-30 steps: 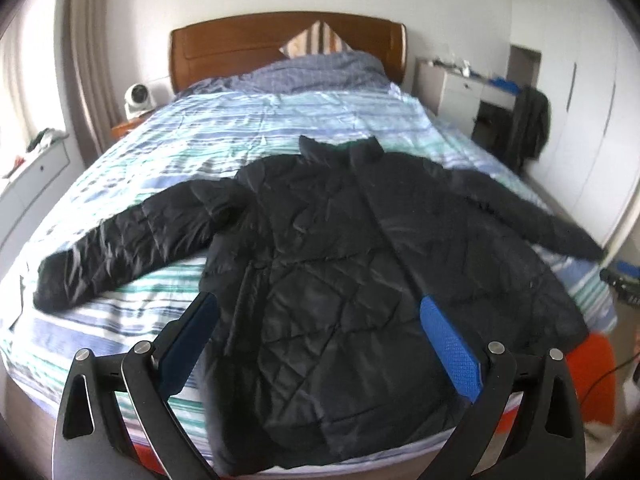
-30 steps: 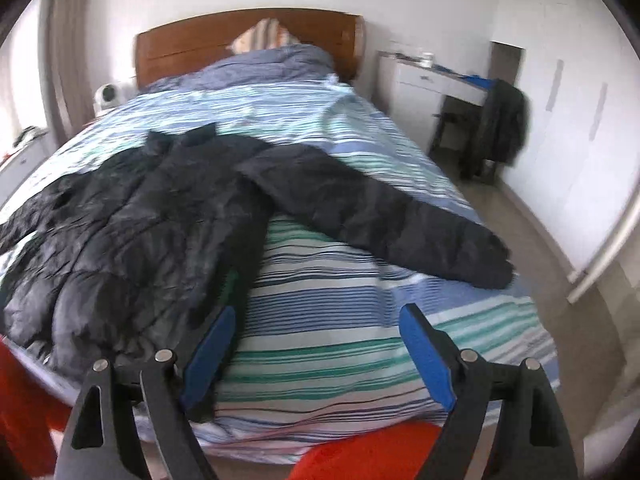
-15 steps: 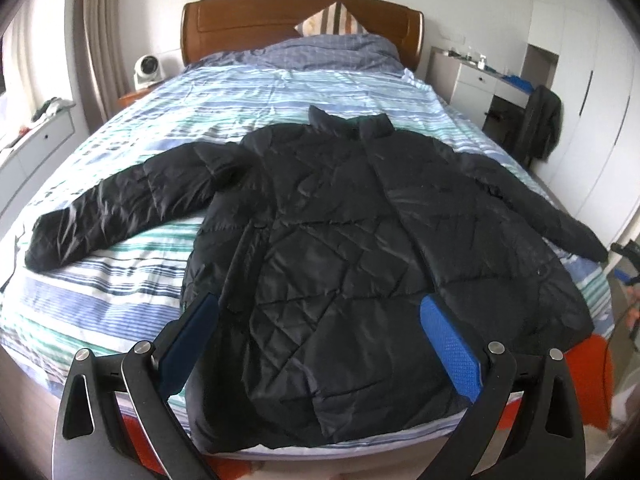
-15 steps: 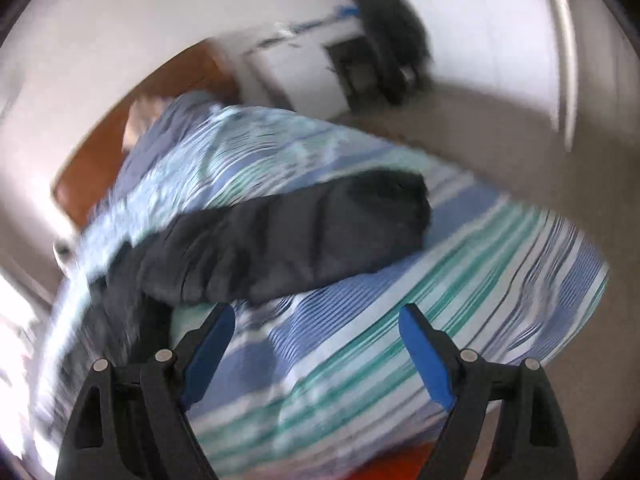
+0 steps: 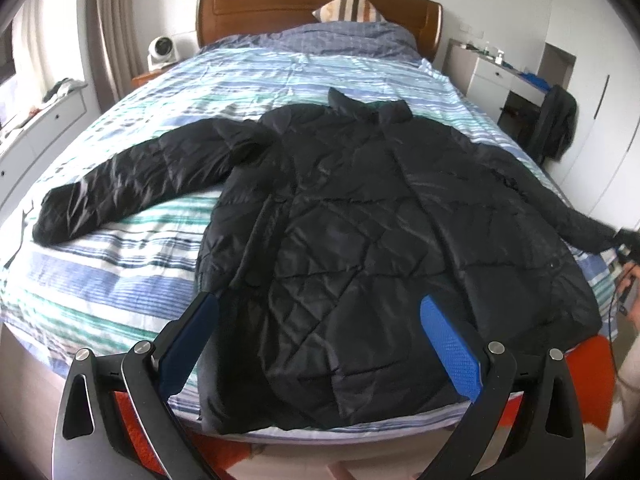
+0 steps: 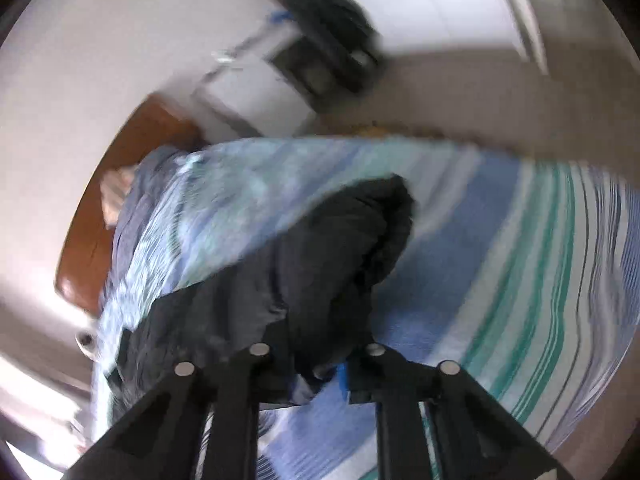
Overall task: Fold large clothes
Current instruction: 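Grasp the sleeve with the right tool and fold it across the jacket body, then grasp the other sleeve with the left tool and fold it across the body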
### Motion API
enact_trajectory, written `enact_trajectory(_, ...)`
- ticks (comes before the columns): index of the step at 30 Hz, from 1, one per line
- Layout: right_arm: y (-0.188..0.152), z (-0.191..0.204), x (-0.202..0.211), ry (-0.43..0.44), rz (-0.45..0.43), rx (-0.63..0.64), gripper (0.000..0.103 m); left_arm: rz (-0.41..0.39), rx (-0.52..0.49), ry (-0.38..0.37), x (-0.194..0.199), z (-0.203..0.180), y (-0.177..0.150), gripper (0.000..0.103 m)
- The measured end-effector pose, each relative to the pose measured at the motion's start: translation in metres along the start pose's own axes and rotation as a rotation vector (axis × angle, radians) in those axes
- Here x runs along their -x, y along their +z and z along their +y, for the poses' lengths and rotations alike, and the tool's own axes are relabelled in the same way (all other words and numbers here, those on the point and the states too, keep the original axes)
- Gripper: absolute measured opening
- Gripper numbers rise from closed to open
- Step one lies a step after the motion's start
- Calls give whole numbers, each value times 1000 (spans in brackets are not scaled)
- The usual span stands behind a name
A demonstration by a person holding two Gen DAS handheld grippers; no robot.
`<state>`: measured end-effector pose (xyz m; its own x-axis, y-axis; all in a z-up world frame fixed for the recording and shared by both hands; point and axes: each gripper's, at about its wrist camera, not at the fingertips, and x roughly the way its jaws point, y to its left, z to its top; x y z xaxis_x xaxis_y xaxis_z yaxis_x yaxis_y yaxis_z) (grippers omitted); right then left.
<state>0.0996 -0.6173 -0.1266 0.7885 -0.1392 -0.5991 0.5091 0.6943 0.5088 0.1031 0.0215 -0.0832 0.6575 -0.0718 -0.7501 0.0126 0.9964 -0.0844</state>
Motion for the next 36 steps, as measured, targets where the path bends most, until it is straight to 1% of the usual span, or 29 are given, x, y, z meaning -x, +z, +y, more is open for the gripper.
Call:
enact_trajectory(2, -4, 46, 23, 50, -42, 149, 13, 7, 7, 5, -4, 2, 0, 101)
enact_trajectory(3, -10, 77, 38, 88, -63, 243, 12, 11, 11, 4, -6, 3, 0, 101)
enact_trajectory(4, -12, 96, 46, 111, -76, 301, 12, 16, 15, 3, -8, 3, 0, 101)
enact_trajectory(5, -22, 125, 61, 151, -92, 395, 12, 23, 19, 0, -11, 2, 0, 101)
enact_trajectory(6, -35, 154, 75, 190, -100, 491, 12, 25, 20, -5, -12, 1, 1, 101)
enact_trajectory(7, -43, 169, 84, 213, -102, 544, 12, 24, 18, -9, -12, 0, 1, 101)
enact_trajectory(9, -76, 219, 98, 296, -80, 688, 12, 18, 4, -15, -12, -4, 0, 101)
enact_trajectory(10, -88, 231, 101, 316, -73, 726, 12, 15, -10, -16, -11, -7, 0, 101)
enact_trajectory(11, -110, 252, 103, 348, -57, 789, 12, 15, -19, -16, -10, -9, 0, 101)
enact_trajectory(13, -140, 272, 104, 382, -25, 857, 12, 14, -31, -17, -10, -12, -1, 101)
enact_trajectory(15, -179, 291, 99, 406, 12, 930, 12, 14, -32, -18, -9, -11, -2, 101)
enact_trajectory(16, -199, 298, 93, 416, 49, 953, 12, 16, -28, -21, -9, -11, -3, 101)
enact_trajectory(20, -260, 306, 72, 430, 164, 1009, 12, 32, -11, -33, -13, -9, -4, 101)
enact_trajectory(21, -272, 306, 67, 428, 188, 1016, 15, 36, -7, -42, -15, -10, -4, 101)
enact_trajectory(22, -279, 305, 63, 425, 202, 1024, 16, 41, -5, -50, -16, -10, -4, 101)
enact_trajectory(23, -293, 305, 58, 413, 227, 1045, 18, 44, -6, -55, -18, -11, -4, 101)
enact_trajectory(24, -299, 302, 53, 411, 254, 1054, 28, 49, -9, -60, -19, -13, -4, 101)
enact_trajectory(25, -309, 302, 48, 424, 320, 1059, 51, 53, -15, -65, -21, -15, -3, 101)
enact_trajectory(26, -316, 301, 44, 450, 368, 1054, 70, 56, -20, -71, -22, -17, -3, 101)
enact_trajectory(27, -323, 301, 46, 475, 395, 1049, 96, 61, -27, -83, -24, -20, -1, 101)
enact_trajectory(28, -327, 298, 49, 487, 395, 1050, 98, 64, -31, -98, -25, -23, 1, 101)
enact_trajectory(29, -331, 297, 55, 492, 379, 1063, 98, 67, -31, -110, -26, -24, 3, 101)
enact_trajectory(31, -335, 295, 68, 499, 366, 1093, 98, 79, -20, -159, -29, -29, 9, 101)
enact_trajectory(33, -334, 290, 77, 508, 348, 1093, 98, 107, -2, -244, -34, -34, 17, 101)
enact_trajectory(36, -323, 275, 92, 505, 329, 1063, 98, 183, 5, -389, -50, -52, 27, 101)
